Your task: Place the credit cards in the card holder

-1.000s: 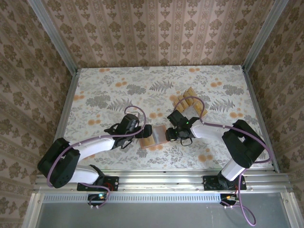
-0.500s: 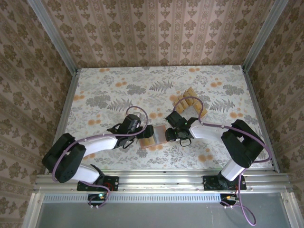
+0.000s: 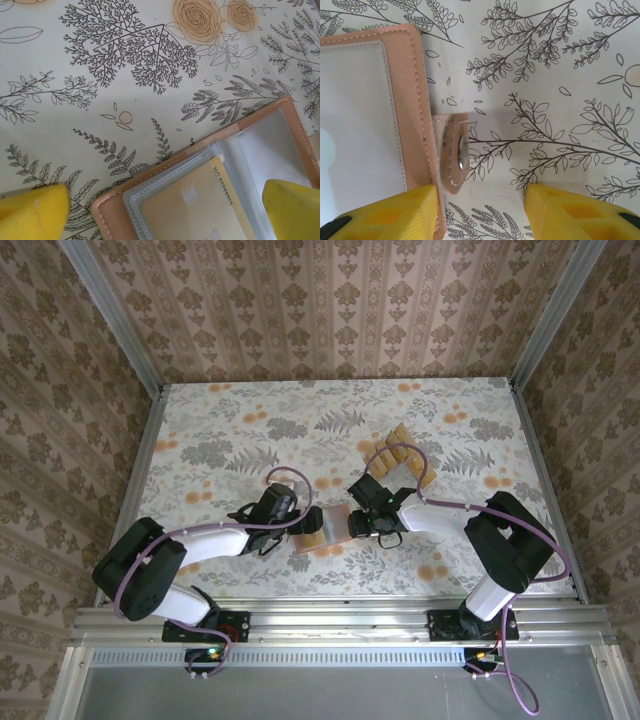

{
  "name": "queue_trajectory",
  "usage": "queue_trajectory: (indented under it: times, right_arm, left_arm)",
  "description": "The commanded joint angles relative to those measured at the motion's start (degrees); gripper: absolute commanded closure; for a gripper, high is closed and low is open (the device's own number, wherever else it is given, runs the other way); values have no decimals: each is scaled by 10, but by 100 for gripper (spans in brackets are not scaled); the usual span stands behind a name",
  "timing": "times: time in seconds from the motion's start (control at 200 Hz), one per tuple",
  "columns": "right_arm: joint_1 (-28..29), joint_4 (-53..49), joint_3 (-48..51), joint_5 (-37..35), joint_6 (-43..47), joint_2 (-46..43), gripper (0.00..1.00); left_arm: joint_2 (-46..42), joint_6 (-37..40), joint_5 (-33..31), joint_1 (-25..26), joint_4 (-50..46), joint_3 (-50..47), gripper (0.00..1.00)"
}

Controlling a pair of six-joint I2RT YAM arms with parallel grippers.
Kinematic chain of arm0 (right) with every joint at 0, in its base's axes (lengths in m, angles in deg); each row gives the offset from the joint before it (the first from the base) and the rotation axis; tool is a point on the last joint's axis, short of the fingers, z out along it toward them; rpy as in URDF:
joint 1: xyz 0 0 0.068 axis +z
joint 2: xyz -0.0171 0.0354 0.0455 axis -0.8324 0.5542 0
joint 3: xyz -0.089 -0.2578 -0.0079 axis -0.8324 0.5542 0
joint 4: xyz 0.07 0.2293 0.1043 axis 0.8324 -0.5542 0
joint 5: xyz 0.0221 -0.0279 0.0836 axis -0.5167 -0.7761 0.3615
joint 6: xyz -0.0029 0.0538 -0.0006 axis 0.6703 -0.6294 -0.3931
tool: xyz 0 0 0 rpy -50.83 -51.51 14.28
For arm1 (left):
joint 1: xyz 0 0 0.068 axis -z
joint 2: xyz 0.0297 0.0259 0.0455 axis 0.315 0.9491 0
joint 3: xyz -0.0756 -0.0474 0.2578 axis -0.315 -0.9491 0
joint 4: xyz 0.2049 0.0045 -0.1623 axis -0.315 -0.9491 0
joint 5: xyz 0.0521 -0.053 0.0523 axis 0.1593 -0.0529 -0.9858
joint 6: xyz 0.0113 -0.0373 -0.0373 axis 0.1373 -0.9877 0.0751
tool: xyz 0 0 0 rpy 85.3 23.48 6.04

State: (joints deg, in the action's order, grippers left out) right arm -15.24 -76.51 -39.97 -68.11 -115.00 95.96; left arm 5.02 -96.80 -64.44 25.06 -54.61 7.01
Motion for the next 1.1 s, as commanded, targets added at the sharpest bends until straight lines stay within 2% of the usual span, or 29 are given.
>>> queue_trajectory:
  times: [0.0, 0.54, 0.865, 1.095]
  right_arm:
    - [3, -5, 9, -6, -16, 32, 47]
    - [2, 7, 15, 0, -20, 47, 47]
    - [2, 9, 19, 7, -22, 49, 47]
    - [-34, -5, 12, 37, -13, -5, 45]
  left_arm:
    - [21, -7, 33, 6, 27, -4, 0]
    - [-23, -35, 67, 31, 85, -9, 0]
    - [-35, -83, 77, 45, 183, -21, 0]
    - [-8, -106, 81, 53, 236, 0, 0]
